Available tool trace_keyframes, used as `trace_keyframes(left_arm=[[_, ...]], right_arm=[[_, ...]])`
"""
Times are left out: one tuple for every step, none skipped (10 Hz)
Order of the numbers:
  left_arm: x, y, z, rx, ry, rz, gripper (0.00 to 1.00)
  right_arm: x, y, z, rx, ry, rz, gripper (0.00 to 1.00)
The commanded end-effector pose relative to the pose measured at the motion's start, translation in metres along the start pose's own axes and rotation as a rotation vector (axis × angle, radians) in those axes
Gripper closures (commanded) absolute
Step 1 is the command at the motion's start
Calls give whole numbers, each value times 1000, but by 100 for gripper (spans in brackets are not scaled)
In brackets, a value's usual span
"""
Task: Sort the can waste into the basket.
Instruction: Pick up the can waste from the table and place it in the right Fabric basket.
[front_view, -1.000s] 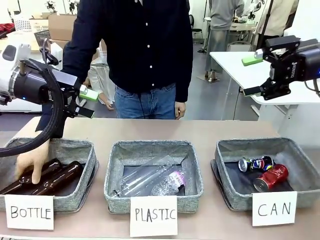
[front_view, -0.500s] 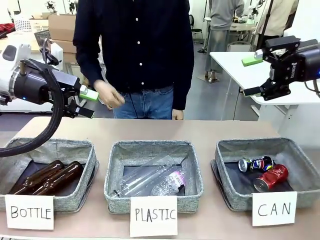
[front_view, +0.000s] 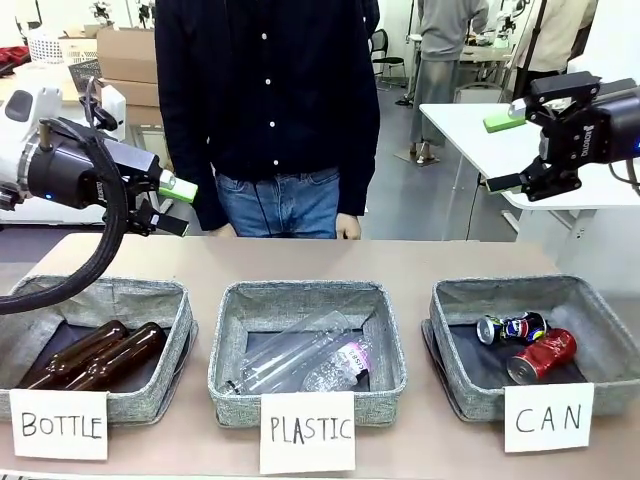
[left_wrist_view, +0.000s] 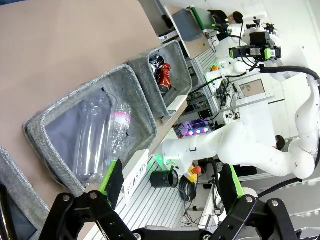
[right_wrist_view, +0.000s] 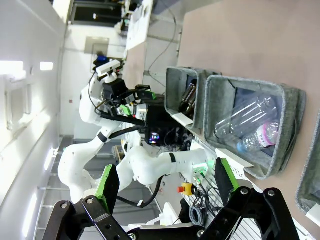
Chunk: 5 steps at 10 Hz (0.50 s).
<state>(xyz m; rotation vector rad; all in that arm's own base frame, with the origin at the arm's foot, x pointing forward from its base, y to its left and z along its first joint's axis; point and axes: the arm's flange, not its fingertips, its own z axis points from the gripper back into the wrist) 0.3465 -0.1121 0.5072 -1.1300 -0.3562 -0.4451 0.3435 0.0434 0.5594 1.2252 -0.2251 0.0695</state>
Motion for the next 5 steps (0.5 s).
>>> trace_keyframes(left_arm=[[2,0,2,10,6,-12,0],[2,0,2,10,6,-12,0],[2,0,2,10,6,-12,0],[2,0,2,10,6,-12,0],[2,0,2,10,6,-12,0]], right_arm=[[-1,-1,0,-12,-11,8,0],[-1,-1,0,-12,-11,8,0],[-1,-1,0,-12,-11,8,0],[-1,-1,0,-12,-11,8,0],[-1,-1,0,-12,-11,8,0]])
